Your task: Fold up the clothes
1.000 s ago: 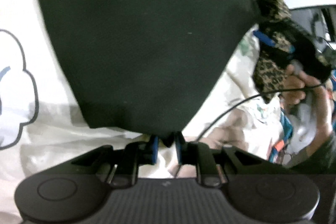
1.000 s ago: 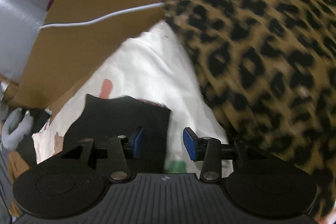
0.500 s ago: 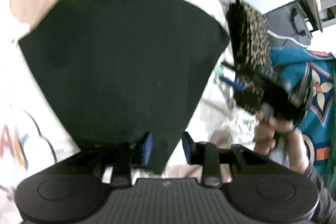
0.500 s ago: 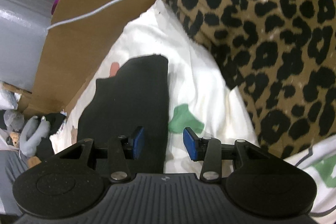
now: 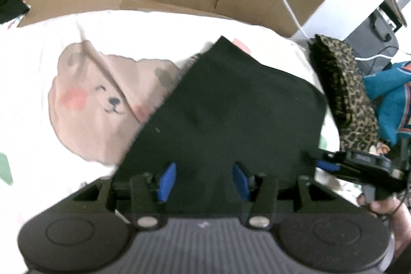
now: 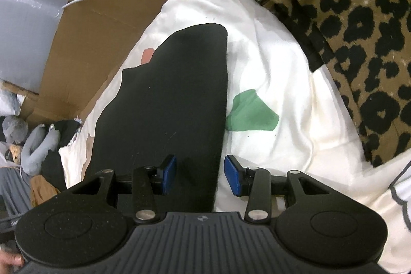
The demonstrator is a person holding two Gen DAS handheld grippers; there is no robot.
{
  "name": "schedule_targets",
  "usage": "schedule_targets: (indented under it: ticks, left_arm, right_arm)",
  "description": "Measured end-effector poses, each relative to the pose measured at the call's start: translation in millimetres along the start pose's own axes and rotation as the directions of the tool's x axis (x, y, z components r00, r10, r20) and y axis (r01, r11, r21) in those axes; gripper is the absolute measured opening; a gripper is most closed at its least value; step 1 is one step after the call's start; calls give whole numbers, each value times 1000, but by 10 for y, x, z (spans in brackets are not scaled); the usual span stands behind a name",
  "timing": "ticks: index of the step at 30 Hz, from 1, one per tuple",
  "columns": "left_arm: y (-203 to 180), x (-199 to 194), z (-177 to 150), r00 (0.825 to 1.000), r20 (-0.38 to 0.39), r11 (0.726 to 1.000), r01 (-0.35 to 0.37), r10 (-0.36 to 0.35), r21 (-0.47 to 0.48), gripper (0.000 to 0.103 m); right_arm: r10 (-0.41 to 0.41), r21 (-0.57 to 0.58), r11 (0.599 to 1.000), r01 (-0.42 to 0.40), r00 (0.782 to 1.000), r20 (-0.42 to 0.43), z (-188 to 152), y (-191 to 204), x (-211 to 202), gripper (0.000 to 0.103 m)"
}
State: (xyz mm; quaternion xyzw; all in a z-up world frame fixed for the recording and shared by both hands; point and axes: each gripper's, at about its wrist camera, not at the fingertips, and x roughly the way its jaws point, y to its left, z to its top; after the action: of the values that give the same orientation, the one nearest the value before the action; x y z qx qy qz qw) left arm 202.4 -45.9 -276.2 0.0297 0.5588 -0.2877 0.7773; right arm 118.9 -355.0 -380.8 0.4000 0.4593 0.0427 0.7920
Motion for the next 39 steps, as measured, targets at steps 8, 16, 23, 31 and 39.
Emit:
schedule_targets:
  ticks: [8, 16, 23, 31, 39]
  left_arm:
    - [321, 200, 356, 997, -6, 997, -78, 78, 16, 55]
    - [494, 418, 408, 1000, 1, 1000, 10, -10, -16, 55]
    - [563, 506, 421, 998, -7, 998, 56, -56, -25, 62]
    - [660, 526, 362, 986, -9, 985, 168, -168, -37, 61]
    - [592, 571, 398, 988, -5, 987, 158, -157, 32, 31]
  right_arm:
    - [31, 42, 999, -31, 999, 14, -9, -73, 53, 48]
    - [87, 53, 995, -86, 996, -10, 8, -80, 130, 41]
    - [109, 72, 992, -107, 994, -25, -43, -61, 146, 41]
    - [156, 135, 979, -151, 987, -26, -134, -110, 173, 41]
    - [221, 136, 967, -215, 975, -28, -98, -31, 155, 7]
